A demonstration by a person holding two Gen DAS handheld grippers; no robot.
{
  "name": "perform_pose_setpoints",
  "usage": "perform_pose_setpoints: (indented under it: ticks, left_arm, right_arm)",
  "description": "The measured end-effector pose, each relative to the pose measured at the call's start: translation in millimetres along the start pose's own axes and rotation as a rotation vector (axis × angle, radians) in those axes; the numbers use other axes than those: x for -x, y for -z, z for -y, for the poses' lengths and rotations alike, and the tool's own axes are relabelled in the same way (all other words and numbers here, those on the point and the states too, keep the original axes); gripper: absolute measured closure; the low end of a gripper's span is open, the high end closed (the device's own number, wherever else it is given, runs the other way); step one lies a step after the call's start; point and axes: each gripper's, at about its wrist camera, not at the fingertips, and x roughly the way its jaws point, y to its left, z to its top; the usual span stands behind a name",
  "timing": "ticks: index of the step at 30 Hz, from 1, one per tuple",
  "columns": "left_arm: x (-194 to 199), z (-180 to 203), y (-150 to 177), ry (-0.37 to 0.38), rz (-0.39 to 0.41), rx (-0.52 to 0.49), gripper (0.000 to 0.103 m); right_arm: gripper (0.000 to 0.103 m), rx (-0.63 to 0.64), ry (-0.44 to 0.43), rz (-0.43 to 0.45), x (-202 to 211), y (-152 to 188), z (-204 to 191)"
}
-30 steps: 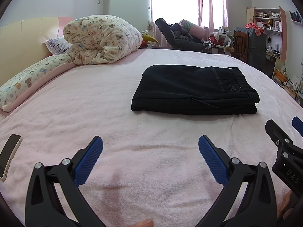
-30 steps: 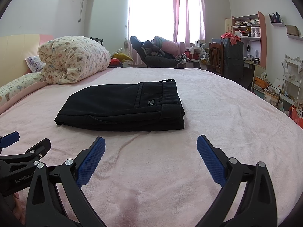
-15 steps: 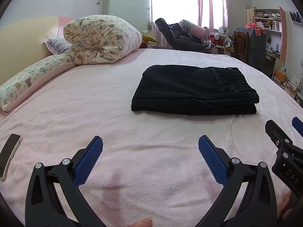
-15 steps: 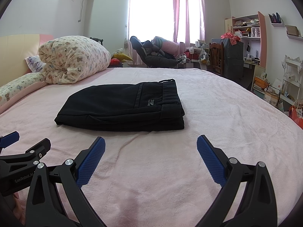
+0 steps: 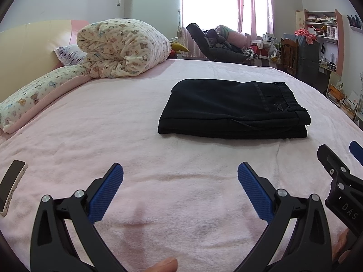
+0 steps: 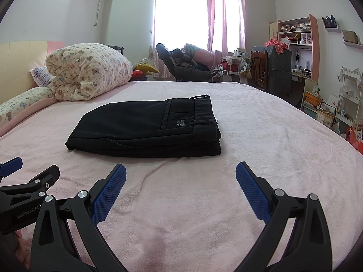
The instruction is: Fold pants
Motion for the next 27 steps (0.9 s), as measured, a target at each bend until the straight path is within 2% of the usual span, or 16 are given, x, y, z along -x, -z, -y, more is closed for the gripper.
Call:
perform_pose_setpoints:
  ticks: [27]
  left_arm:
    - [2.2, -1.3, -2.1, -0.001, 0.002, -0.007, 0.002]
  right_arm:
    - [0.003, 0.0, 0.0, 0.001, 0.1, 0.4, -0.4]
